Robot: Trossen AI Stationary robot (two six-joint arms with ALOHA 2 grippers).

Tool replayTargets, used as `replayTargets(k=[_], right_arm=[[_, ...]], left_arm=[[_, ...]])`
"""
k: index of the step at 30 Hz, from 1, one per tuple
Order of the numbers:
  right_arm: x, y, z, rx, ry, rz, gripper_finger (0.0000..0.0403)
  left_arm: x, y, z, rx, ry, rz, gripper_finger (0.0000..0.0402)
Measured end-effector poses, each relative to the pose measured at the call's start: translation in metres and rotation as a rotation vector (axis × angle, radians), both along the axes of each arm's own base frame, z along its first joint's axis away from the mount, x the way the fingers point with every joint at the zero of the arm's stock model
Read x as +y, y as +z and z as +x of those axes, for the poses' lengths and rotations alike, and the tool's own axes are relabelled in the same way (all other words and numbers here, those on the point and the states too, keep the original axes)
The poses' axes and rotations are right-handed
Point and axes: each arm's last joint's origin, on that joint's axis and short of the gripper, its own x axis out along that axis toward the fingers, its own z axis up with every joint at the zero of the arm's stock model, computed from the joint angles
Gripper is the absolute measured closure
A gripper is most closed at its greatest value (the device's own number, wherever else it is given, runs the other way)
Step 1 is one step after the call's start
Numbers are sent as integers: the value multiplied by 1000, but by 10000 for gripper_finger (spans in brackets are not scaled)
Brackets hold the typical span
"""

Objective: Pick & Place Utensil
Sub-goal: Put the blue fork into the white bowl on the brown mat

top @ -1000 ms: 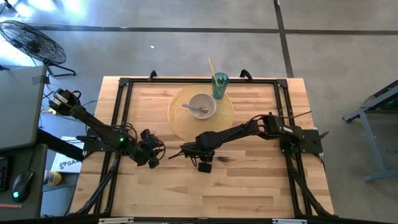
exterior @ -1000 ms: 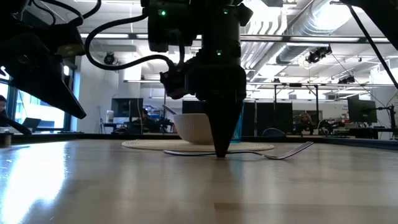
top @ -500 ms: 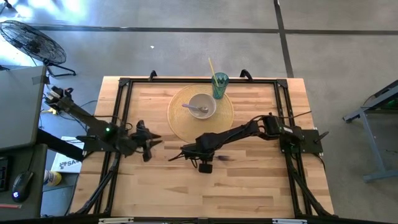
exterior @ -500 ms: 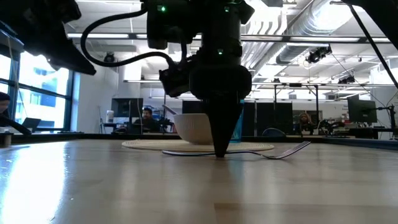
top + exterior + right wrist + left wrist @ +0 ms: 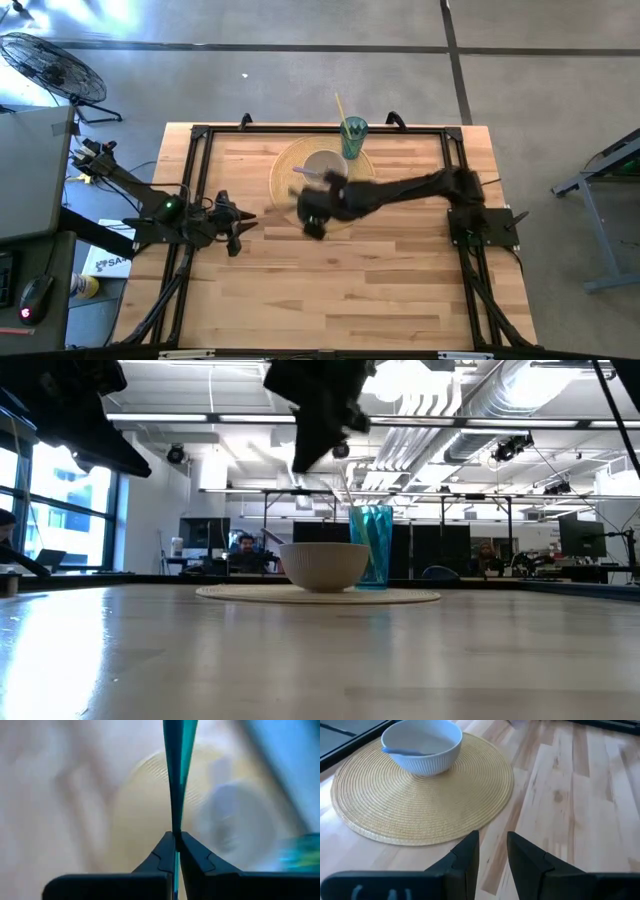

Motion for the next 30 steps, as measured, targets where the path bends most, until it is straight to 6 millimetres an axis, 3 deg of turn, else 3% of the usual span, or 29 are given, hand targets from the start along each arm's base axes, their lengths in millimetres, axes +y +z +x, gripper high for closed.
replayTargets(k=[4, 9, 16, 21, 30], right_arm=[[-25, 20, -7, -75, -157, -151, 397], [-49, 21, -4, -119, -262, -236, 398], [-92, -23, 4, -254, -301, -222, 399], [-120, -48, -2, -334, -325, -227, 399], [-141, -78, -18, -337, -382, -79, 396]], left_arm=[[0, 0, 0, 0, -1, -5, 306], [0, 0, 0, -8, 9, -26, 305], [0, 0, 0, -5, 7, -26, 305], [0, 0, 0, -3, 7, -25, 305], [0, 0, 0, -4, 10, -23, 305]])
